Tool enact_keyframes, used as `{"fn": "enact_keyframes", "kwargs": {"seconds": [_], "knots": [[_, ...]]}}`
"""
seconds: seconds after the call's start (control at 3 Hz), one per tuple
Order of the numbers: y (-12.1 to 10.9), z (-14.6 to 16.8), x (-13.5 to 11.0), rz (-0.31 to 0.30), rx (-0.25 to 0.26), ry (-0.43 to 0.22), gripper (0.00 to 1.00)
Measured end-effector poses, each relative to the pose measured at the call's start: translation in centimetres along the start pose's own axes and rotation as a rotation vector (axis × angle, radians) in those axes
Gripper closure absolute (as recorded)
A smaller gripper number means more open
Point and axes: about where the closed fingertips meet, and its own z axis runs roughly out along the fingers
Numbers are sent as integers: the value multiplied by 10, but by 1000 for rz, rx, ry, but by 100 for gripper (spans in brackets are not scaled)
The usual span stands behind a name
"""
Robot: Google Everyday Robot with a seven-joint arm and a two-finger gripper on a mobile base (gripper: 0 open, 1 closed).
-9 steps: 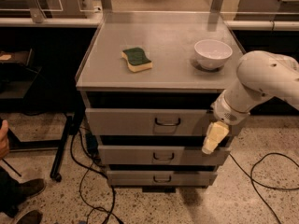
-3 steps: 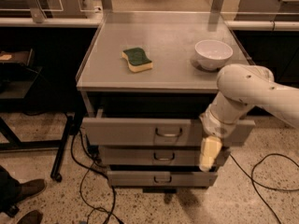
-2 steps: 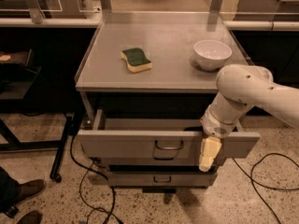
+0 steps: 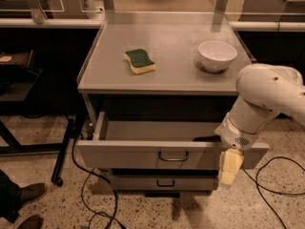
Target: Open top drawer
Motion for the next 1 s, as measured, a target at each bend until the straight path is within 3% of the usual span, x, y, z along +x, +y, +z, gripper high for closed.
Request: {"fn": "enact_keyframes", "kwargs": {"seconds": [0.33, 1.0], "knots": [[5, 28, 6, -10, -41, 51, 0], [21, 35, 24, -17, -76, 95, 0]]}}
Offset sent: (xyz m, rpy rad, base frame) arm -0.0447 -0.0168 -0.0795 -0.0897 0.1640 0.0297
